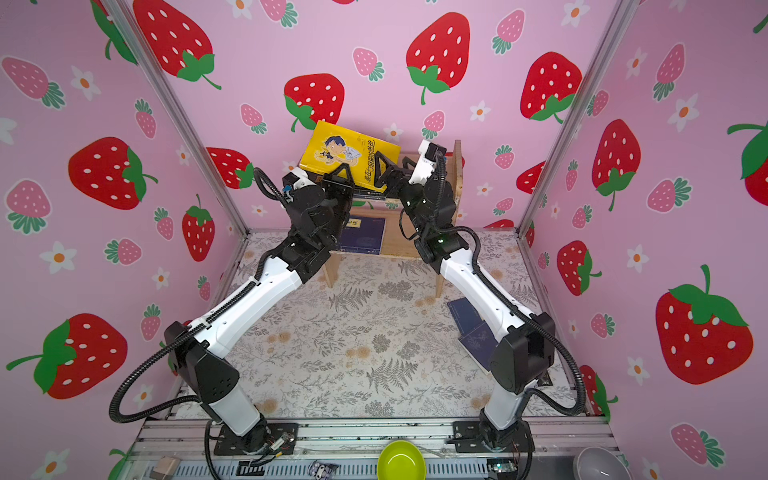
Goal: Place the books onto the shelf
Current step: 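Lower the yellow book onto the black book atop the shelf with both grippers, then open the left gripper and draw it back while the right presses the yellow book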
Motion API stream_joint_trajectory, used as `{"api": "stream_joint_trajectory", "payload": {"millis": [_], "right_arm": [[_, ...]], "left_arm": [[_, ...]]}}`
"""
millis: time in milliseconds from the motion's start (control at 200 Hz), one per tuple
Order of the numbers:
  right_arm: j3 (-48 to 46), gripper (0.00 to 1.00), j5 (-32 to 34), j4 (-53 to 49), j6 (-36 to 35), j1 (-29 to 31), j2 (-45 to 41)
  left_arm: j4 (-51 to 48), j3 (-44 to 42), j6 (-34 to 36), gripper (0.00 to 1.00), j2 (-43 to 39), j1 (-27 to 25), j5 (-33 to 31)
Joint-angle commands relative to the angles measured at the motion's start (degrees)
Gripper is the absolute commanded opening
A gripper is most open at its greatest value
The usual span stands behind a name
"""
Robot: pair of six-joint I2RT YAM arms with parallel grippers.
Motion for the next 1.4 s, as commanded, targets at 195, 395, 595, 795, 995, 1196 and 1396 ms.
{"api": "stream_joint_trajectory", "payload": {"millis": [195, 395, 595, 795, 995, 1196, 1396], "right_arm": [[0.9, 0.86, 0.3, -3.5, 2.6, 0.6, 3.0], [1.7, 0.83, 2.3, -5.5, 2.1, 1.2, 5.0], [3.5, 0.80, 3.2, -7.1, 1.9, 1.3, 7.1], [3.5, 0.80, 4.0, -8.0, 2.3, 1.3, 7.8], [1.9, 0.79, 4.8, -8.1, 1.9, 1.3, 6.7], [2.0, 0.84, 4.0, -8.1, -1.5, 1.3, 4.2], [1.7, 0.91, 1.6, -8.3, -5.8, 1.3, 1.0]], "left_arm": [[1.0, 1.6, 0.2, 0.00, -0.7, 0.3, -1.5], [0.2, 0.8, -0.4, 0.21, -1.3, 0.4, -0.9], [-2.7, -0.3, -0.2, 0.50, -3.1, 0.4, -1.9], [-5.4, -2.2, 0.1, 0.70, -5.5, 0.7, -2.5], [-9.6, -7.6, 0.9, 0.80, -11.8, 2.9, -0.5], [-19.2, -11.9, 12.4, 0.89, -23.7, 9.9, 3.5], [-24.3, -12.2, 34.5, 0.91, -30.5, 18.9, 17.2]]}}
